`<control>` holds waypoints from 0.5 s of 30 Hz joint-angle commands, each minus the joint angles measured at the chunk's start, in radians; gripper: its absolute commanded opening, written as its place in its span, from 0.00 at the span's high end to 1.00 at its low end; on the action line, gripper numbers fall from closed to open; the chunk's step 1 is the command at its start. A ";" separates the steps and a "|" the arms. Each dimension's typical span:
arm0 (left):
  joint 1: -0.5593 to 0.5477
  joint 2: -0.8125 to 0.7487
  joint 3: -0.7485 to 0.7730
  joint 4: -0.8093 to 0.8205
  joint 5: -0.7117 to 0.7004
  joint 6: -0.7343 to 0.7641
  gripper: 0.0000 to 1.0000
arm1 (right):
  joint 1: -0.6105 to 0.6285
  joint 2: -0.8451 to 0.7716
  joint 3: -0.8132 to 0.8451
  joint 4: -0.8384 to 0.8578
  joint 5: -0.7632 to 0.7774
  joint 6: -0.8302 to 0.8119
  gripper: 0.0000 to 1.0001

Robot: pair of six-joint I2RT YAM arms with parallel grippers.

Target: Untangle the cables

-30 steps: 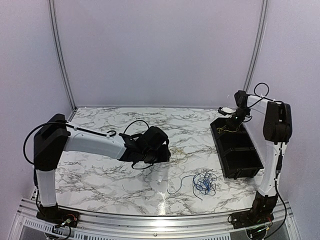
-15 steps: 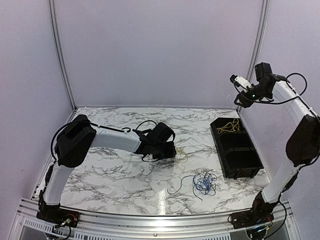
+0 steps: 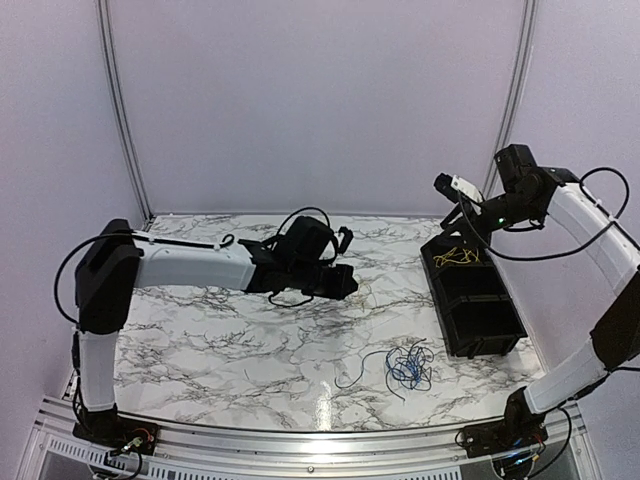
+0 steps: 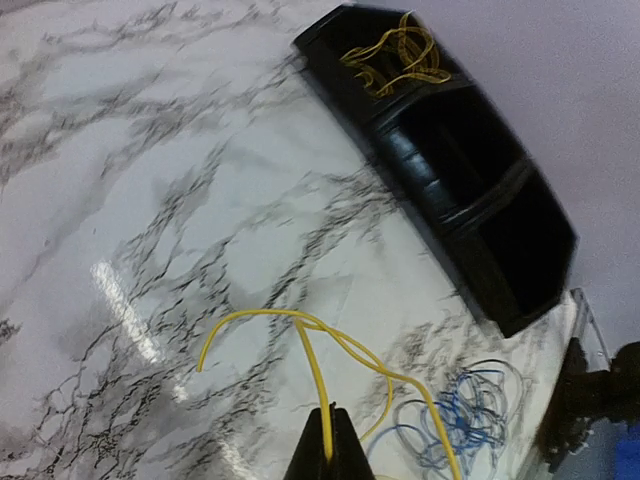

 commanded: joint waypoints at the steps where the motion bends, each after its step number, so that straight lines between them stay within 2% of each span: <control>1: -0.006 -0.174 -0.021 0.098 0.137 0.166 1.00 | 0.104 -0.031 0.024 -0.034 -0.104 -0.060 0.47; 8: -0.007 -0.224 0.030 0.042 0.255 0.198 1.00 | 0.204 0.018 0.101 -0.016 -0.171 0.024 0.43; 15: -0.016 -0.230 0.064 0.009 0.259 0.204 1.00 | 0.213 0.060 0.169 -0.004 -0.279 0.085 0.43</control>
